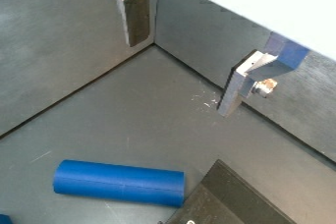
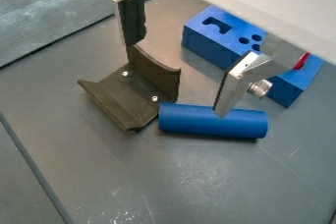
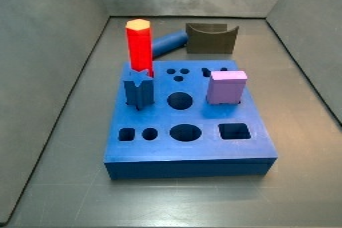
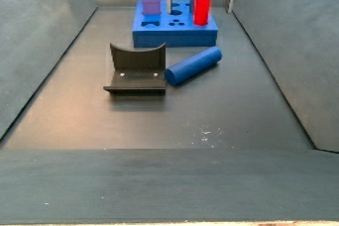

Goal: Pick up the round object. Move up. Place the round object on the fixture. Regrasp the round object. Move to above the board. Insert the round object.
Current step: Pick up the round object.

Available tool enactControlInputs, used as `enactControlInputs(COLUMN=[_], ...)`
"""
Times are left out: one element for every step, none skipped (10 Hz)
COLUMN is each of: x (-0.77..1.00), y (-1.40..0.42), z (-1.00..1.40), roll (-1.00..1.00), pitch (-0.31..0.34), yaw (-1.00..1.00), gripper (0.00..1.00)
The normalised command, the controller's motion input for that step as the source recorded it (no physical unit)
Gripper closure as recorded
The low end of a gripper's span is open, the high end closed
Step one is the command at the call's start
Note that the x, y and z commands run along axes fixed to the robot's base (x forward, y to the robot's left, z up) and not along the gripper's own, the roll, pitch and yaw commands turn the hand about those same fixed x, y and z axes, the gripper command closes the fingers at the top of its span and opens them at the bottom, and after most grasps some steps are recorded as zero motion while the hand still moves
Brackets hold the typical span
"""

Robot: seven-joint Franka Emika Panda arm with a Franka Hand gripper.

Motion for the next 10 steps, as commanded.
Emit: enactControlInputs(x=[-0.27, -0.06, -0.03, -0.01, -0.05, -0.15, -0.15, -0.15, -0.15, -0.15], y=[0.00, 0.00, -0.01, -0.03, -0.09, -0.36, -0.40, -0.39, -0.38, -0.49], z=[-0.16, -0.42, -0.47, -0.44, -0.49, -0.67, -0.71, -0.71, -0.71, -0.72], roll=[0.00, -0.09, -0.11, -0.08, -0.07, 0.00, 0.00, 0.00, 0.00, 0.00], pitch=[-0.071, -0.099, -0.116, -0.163, -0.210, -0.269, -0.269, -0.264, -0.263, -0.271], yaw=[-0.53, -0.96, -0.97, -1.00, -0.96, -0.79, -0.77, -0.77, -0.78, -0.67], gripper=[0.00, 0.00, 0.00, 0.00, 0.00, 0.00, 0.00, 0.00, 0.00, 0.00])
